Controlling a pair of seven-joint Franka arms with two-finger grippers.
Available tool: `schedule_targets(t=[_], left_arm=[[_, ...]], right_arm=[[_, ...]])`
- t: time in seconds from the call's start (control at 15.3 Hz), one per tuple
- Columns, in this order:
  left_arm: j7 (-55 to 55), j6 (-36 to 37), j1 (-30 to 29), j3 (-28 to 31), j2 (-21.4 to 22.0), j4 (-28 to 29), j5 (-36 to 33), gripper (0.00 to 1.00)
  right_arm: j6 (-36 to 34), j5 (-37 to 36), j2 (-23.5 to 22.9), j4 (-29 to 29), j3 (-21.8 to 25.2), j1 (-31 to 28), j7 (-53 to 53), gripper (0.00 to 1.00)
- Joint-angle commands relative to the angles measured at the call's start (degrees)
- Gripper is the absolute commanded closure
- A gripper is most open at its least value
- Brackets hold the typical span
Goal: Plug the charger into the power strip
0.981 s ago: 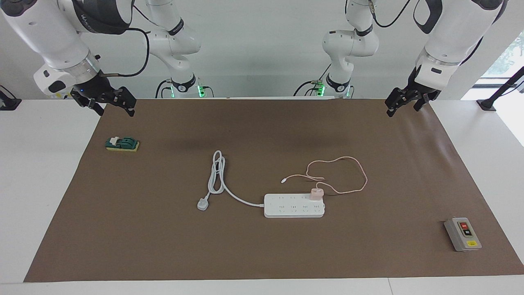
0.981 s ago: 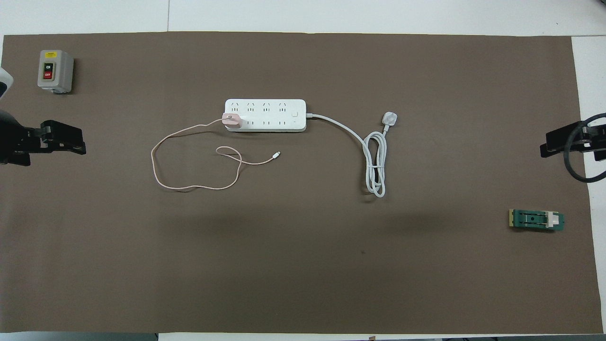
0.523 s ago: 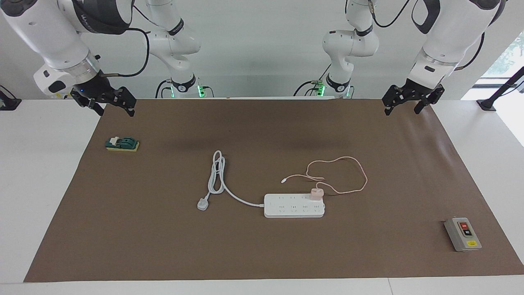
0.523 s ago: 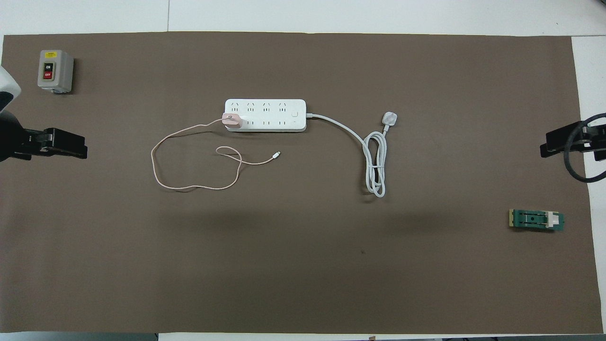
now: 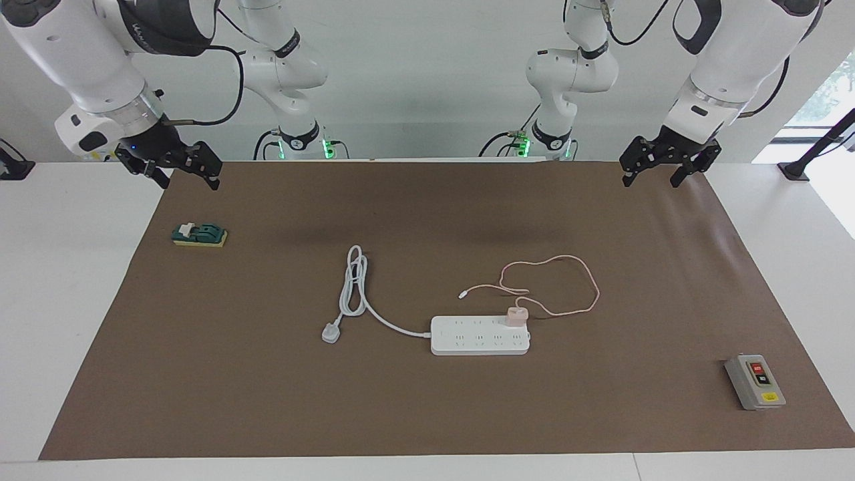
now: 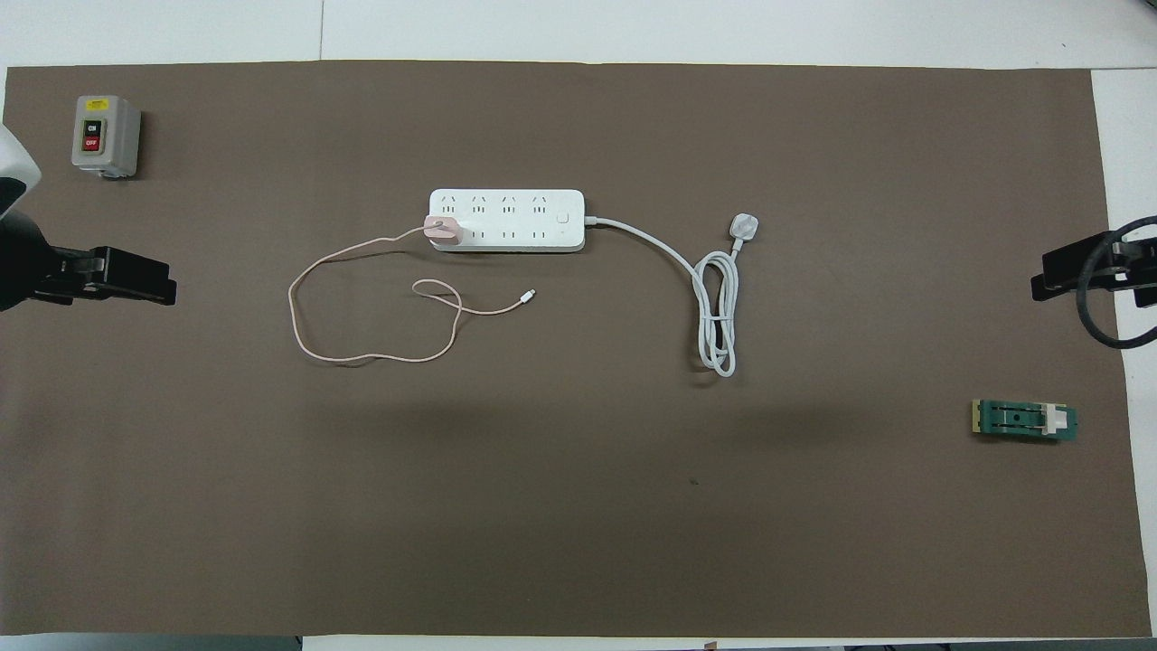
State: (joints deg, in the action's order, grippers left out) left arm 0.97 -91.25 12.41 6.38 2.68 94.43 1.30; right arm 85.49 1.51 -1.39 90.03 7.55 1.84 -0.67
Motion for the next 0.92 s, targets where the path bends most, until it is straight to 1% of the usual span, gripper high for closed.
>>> schedule_targets(t=[0.0, 0.52, 0.85], left_arm=[[-0.88, -0.25, -0.02, 0.47, 1.02, 1.46, 0.63, 0.00], [-0.62, 3.09, -0.11, 0.47, 1.10, 1.29, 0.63, 0.00], [-0.36, 3.09, -0.19, 0.56, 1.19, 1.37, 0.63, 0.00]], right_arm=[[-0.33, -0.46, 1.31, 1.38, -0.35, -0.25, 0.58, 0.00], [-0.33, -0.46, 1.31, 1.38, -0.35, -0.25, 0.58, 0.00], [-0.24, -0.46, 1.31, 1.38, -0.35, -0.25, 0.58, 0.00]])
